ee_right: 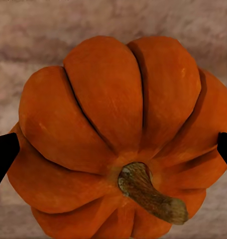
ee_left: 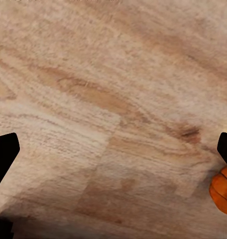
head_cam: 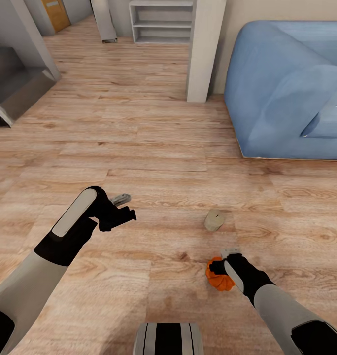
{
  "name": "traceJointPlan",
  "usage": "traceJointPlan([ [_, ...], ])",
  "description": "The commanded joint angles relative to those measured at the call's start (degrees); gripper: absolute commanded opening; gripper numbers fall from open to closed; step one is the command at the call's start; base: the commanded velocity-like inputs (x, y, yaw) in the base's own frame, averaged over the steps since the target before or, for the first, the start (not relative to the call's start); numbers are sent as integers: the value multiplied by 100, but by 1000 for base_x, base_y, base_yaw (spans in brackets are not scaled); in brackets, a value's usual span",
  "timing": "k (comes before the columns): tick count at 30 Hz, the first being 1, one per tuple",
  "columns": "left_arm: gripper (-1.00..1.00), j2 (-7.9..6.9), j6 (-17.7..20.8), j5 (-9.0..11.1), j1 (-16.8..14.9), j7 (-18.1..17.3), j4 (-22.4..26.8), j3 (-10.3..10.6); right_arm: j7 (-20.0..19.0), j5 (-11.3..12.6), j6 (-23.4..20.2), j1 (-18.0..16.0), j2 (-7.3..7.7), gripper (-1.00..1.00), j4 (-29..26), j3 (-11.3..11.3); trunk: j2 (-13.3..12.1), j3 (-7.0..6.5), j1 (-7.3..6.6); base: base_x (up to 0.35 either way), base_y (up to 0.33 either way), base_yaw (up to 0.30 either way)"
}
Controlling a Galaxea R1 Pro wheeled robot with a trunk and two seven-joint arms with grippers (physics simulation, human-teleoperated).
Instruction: Place each of the two pumpkins and all three candles from the living room inside a cabinet in the living room (use any cabinet), then make sure every cabinet is closed, and position the cauldron so it is next to a table in the living room.
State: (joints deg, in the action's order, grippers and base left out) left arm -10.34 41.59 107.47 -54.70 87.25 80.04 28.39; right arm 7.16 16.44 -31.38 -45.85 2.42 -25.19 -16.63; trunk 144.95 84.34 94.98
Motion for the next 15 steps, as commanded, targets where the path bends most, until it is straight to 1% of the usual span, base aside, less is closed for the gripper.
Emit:
traceJointPlan([
  [1, 100, -3, 60, 30, -6, 42, 3, 8, 20, 291, 0, 6, 4, -100, 58, -34, 1, 5, 1, 0, 0, 0],
  [3, 100, -3, 60, 29, -6, 41, 3, 8, 19, 290, 0, 6, 4, -100, 58, -34, 1, 5, 1, 0, 0, 0],
  [8, 100, -3, 60, 25, -8, 46, 3, 18, 18, 293, 0, 6, 4, -100, 50, -34, -6, -106, -12, 0, 0, 0],
  [15, 100, -10, 58, -8, -6, 58, 3, 53, 45, 299, -43, 6, 50, -100, -160, -34, -15, -261, -30, 0, 0, 0],
])
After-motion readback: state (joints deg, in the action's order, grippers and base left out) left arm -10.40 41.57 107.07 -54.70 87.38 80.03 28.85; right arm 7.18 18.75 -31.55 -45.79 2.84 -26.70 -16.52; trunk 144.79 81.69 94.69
